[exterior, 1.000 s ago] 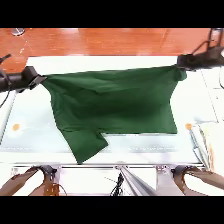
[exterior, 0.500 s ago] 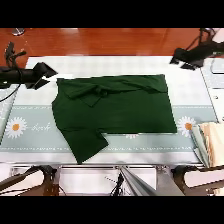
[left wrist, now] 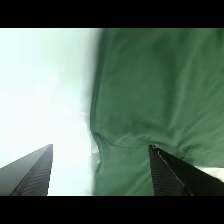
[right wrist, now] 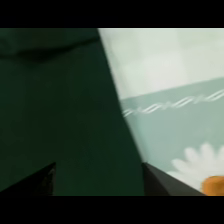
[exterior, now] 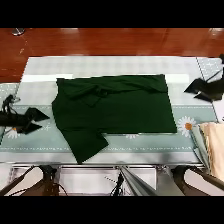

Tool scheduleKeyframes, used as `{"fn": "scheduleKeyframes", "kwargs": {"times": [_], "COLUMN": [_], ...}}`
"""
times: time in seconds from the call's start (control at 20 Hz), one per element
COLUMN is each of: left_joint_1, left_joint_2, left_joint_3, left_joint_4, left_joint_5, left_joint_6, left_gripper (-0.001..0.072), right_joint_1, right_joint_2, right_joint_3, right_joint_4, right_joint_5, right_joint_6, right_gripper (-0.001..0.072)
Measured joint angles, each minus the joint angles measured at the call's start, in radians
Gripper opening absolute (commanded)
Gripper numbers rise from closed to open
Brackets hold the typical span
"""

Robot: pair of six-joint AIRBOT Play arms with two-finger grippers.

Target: Fold the shirts.

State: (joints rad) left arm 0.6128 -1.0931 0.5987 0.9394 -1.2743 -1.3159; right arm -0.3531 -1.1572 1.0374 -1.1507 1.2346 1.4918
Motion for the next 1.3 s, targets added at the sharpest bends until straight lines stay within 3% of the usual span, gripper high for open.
{"fn": "scheduleKeyframes", "kwargs": {"times": [0.2, 0.4, 0.45, 0.5, 0.55, 0.85, 1.05, 1.3], "left_joint_1": [-0.016, -0.135, -0.173, -0.213, -0.245, -0.323, -0.332, -0.335], "left_joint_2": [0.017, 0.018, 0.014, 0.008, 0.0, -0.018, -0.02, -0.02], "left_joint_3": [-0.159, -0.216, -0.221, -0.224, -0.225, -0.196, -0.188, -0.186], "left_joint_4": [-0.126, -0.236, -0.257, -0.27, -0.274, -0.316, -0.337, -0.348], "left_joint_5": [0.1, 0.203, 0.233, 0.271, 0.312, 0.332, 0.33, 0.332], "left_joint_6": [0.05, 0.064, 0.067, 0.069, 0.072, 0.115, 0.143, 0.157], "left_gripper": [0.0703, 0.07, 0.0605, 0.0123, 0.0038, 0.0038, 0.0038, 0.0039], "right_joint_1": [-0.009, -0.011, -0.011, -0.011, -0.013, -0.15, -0.207, -0.225], "right_joint_2": [0.13, 0.209, 0.227, 0.242, 0.254, 0.258, 0.204, 0.1], "right_joint_3": [-0.228, -0.306, -0.314, -0.32, -0.323, -0.347, -0.401, -0.432], "right_joint_4": [0.123, 0.161, 0.161, 0.159, 0.144, -0.111, -0.096, 0.016], "right_joint_5": [-0.079, -0.122, -0.126, -0.132, -0.137, -0.075, 0.045, 0.087], "right_joint_6": [-0.024, -0.045, -0.049, -0.048, -0.033, 0.099, 0.048, -0.045], "right_gripper": [0.0617, 0.0617, 0.0617, 0.0617, 0.0617, 0.0617, 0.0617, 0.0617]}}
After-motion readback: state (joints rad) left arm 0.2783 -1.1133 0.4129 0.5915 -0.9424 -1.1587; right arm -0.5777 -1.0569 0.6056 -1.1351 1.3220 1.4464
